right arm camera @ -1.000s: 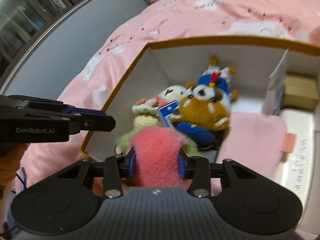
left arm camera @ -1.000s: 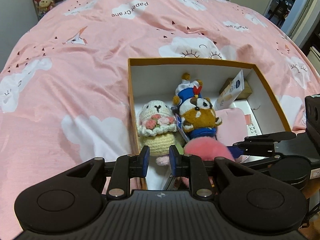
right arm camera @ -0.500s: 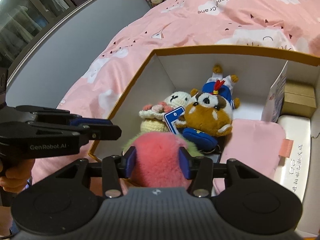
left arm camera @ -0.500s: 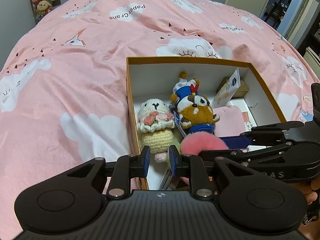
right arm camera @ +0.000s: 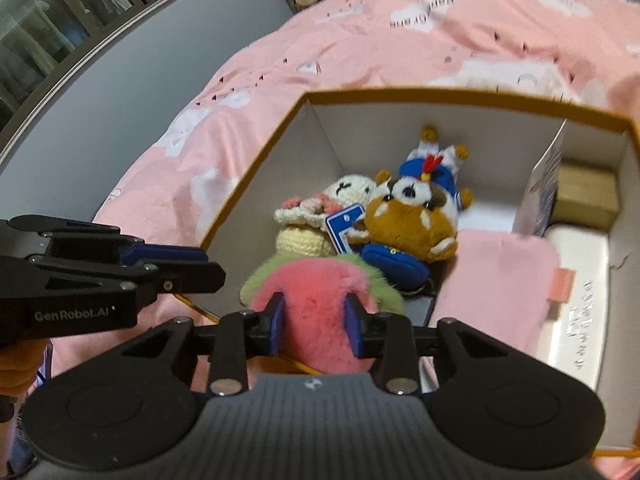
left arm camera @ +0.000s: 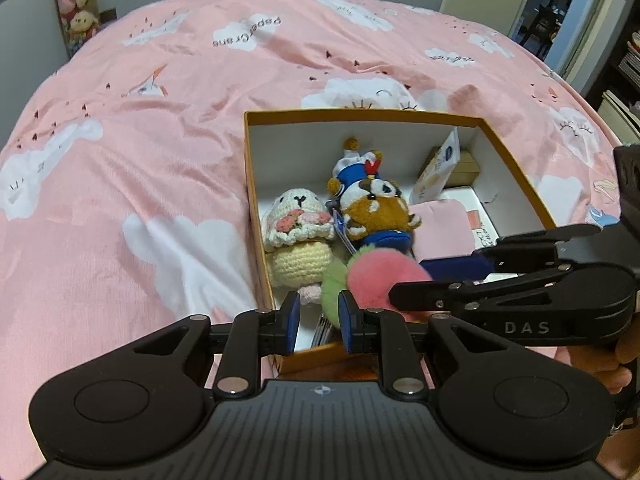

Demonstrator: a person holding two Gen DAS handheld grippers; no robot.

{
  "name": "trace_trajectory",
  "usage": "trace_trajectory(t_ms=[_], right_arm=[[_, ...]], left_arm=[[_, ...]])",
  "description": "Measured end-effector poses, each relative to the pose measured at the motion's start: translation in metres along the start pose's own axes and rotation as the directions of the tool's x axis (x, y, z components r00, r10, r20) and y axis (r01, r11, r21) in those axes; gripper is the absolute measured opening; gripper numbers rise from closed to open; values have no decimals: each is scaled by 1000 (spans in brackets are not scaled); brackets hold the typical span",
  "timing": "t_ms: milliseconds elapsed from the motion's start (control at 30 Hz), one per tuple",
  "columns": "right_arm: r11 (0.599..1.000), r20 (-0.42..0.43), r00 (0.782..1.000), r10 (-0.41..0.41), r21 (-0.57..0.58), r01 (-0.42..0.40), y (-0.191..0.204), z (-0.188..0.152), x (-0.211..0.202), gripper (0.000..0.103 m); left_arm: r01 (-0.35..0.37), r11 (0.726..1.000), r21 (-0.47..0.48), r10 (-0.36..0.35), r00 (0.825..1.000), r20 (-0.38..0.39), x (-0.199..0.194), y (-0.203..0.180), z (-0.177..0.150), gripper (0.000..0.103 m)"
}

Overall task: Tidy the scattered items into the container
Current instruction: 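Lower the pom-pom and mirror into the shoebox and open both grippers, then grasp the pink card wallet with the right gripper while the left grasps the crocheted orange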

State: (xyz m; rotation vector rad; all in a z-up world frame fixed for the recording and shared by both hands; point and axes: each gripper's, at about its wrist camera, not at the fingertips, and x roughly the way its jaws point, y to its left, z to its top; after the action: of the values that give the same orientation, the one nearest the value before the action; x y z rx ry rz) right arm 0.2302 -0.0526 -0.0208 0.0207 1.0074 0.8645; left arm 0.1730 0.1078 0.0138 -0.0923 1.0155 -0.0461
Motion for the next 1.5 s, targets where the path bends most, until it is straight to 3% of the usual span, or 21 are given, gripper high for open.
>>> trace_trajectory(t_ms=[100,333,433,567,733,1033,1333,1500], right_arm=[[1000,47,999,-18,-25,19,7,-6,-15,44],[992,206,976,-71,-86,90,25,-34,-57,67],[990,260,963,-72,-100,101,30,-51,-71,68],[988,286,955,-85,-98,117,34,-76,-80,69],[982,275,950,-146,-77,173,29,-103,-79,69],[945,249,932,-264,-129,302,26,-137,-67,75],[947,145,942,-303,-61,314,2,-144,-43,74],[951,110,947,-303,-29,308,-8,-145,-34,75]], left_arm=[[8,1000,12,-9,999,34,-11,-6,-6,23],[35,999,3,-35,994,104,-34,-20,-32,24],[38,999,-5,-37,991,129,-38,-30,-47,32],[46,999,-2,-45,987,155,-37,-44,-67,35],[15,1000,-22,-11,989,150,-28,-54,-90,46],[-14,1000,-10,15,992,122,-9,-62,-114,48],[-30,999,-10,31,996,85,15,-60,-119,52],[-19,999,-38,20,999,38,32,-54,-118,47]])
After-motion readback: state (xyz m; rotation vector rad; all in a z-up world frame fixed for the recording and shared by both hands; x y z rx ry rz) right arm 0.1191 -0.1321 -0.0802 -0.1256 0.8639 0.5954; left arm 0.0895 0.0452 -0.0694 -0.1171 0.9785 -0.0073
